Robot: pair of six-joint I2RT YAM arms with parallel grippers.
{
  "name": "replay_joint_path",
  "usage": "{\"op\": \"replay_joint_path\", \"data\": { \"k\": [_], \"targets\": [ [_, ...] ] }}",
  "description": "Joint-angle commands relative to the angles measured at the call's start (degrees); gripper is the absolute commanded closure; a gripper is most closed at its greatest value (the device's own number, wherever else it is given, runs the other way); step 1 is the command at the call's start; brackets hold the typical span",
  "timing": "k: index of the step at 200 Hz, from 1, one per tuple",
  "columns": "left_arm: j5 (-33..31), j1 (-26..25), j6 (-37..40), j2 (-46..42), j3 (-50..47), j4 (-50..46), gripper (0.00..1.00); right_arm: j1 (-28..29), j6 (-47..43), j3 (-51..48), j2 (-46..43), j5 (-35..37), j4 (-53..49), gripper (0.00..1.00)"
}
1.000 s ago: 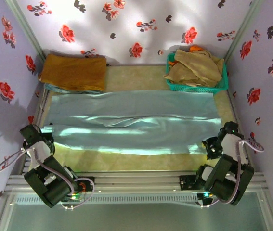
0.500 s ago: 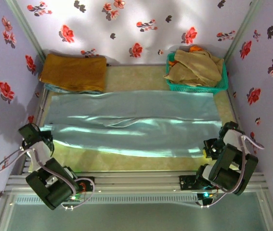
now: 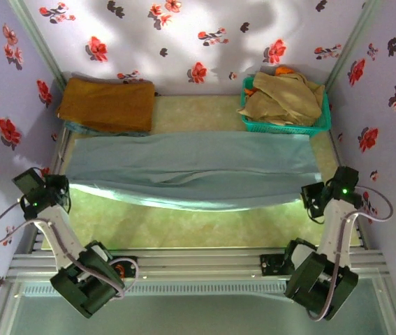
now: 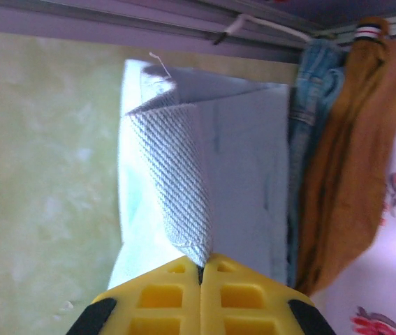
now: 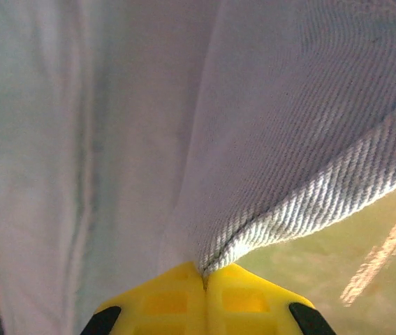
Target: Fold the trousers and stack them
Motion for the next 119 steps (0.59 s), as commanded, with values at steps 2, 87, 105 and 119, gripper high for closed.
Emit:
{"op": "replay_joint_path", "data": {
  "k": [2,87,105,119],
  "targets": [
    [2.4,0.0,0.0,-4.3,5.8,-5.0,1.00,0.3,1.8,3.3,-3.2,-3.3,0.2,1.00],
    [5.6,4.0,0.6,-12.5,17.2,-14.6,1.00,0.4,6.7,13.3,-14.1,-11.0,2.1,1.00],
    [5.8,4.7,1.6,-13.0,20.3,-18.0,1.00,0.6,6.1,16.5,-15.8,-10.3,-0.2,1.00],
    [5.0,4.9,2.9,-13.0,23.7,-20.3,1.00,1.2,5.1,19.6,-16.5,-9.6,-1.9,1.00]
  ]
}}
